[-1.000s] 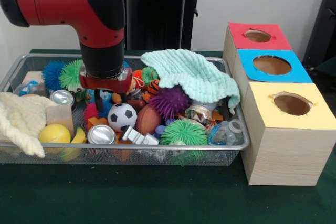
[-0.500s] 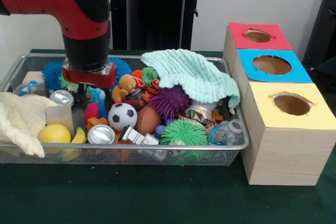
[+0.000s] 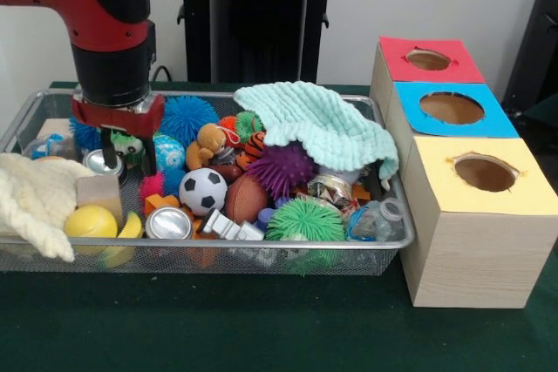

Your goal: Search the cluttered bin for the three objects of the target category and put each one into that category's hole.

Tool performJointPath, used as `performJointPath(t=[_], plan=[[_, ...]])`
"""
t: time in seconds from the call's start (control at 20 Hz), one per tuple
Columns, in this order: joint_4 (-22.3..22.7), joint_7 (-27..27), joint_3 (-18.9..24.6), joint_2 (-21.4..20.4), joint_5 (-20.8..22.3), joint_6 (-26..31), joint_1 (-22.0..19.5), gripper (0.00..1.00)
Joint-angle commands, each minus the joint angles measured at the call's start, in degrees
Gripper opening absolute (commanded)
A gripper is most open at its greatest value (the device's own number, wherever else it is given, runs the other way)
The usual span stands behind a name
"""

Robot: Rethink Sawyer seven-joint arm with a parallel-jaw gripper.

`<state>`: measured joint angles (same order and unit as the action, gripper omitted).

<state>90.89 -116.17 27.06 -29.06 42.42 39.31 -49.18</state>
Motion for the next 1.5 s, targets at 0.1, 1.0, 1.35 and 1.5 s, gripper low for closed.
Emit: performJointPath(t=[0.1, 1.0, 1.35, 1.5], plan=[[7.12, 11.31, -0.49, 0.28, 6.83, -4.67, -1.29, 1.00], [13.76, 8.53, -2.22, -1.75, 10.53, -6.92, -1.54, 1.00], [12.64, 9.82, -2.01, 0.38, 10.12, -4.87, -1.39, 1.00], [14.01, 7.89, -2.96, -0.20, 10.47, -5.60, -0.63, 1.00]])
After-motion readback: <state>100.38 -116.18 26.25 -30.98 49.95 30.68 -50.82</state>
